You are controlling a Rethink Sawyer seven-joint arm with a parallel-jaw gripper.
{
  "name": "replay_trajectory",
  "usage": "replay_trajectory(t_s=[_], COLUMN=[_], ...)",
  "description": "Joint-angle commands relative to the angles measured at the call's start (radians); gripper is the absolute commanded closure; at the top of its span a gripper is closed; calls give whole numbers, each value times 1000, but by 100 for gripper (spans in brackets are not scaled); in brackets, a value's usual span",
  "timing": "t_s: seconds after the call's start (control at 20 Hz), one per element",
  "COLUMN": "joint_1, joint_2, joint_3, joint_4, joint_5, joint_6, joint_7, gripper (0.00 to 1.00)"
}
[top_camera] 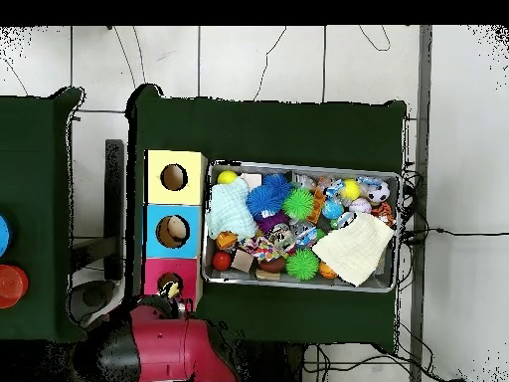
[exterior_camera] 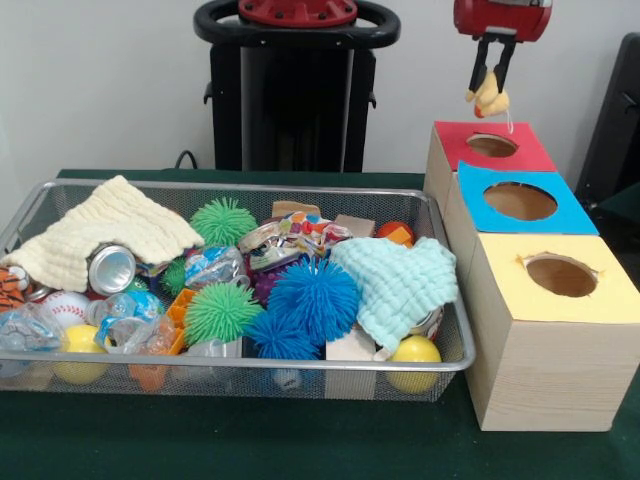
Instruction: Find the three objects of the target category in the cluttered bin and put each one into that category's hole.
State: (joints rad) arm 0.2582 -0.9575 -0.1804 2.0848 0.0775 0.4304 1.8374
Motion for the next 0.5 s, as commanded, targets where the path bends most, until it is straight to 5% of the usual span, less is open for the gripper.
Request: replay_trajectory(t_s=[0.05, 0.5], joint_1=[3, -4], joint_2=[35, 69], joint_3=[28, 32], joint_4=[3, 0], joint_5=[28, 23], joint_6=[-2, -53], joint_7=[201, 200], gripper=[100, 100])
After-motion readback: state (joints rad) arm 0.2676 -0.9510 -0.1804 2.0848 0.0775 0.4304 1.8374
